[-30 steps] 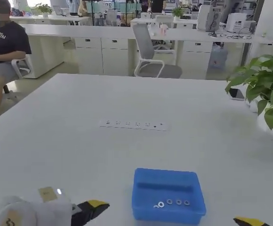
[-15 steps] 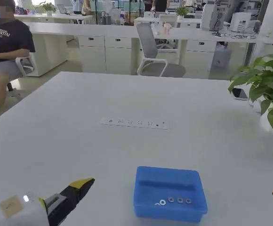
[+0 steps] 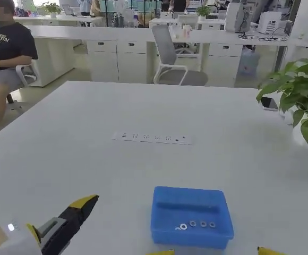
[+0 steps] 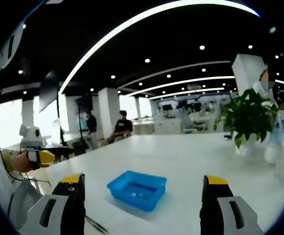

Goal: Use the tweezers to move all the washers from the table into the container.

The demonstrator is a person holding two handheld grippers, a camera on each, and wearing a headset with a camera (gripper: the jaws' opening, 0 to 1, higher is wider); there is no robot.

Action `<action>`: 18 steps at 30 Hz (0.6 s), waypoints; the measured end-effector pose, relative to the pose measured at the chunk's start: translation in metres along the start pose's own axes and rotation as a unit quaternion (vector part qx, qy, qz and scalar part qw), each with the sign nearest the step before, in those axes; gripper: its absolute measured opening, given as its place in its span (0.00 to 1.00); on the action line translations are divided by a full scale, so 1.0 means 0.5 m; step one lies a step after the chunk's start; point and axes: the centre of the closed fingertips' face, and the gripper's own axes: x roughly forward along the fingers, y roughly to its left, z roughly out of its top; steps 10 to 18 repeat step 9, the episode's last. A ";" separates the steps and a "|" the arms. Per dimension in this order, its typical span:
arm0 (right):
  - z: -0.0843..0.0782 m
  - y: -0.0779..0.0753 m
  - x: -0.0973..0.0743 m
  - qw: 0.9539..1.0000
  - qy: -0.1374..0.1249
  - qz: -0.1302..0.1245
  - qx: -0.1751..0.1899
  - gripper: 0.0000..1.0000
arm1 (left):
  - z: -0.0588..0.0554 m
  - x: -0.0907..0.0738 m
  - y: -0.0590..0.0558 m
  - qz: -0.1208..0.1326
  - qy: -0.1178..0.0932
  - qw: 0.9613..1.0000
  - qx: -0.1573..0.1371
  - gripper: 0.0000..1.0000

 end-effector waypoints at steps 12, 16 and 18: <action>-0.004 -0.015 0.001 1.000 -0.001 -0.005 0.004 0.99 | -0.007 -0.005 0.003 0.000 0.001 1.000 -0.005 0.99; -0.004 -0.015 0.001 1.000 -0.001 -0.005 0.004 0.99 | -0.007 -0.005 0.003 0.000 0.001 1.000 -0.005 0.99; -0.004 -0.015 0.001 1.000 -0.001 -0.005 0.004 0.99 | -0.007 -0.005 0.003 0.000 0.001 1.000 -0.005 0.99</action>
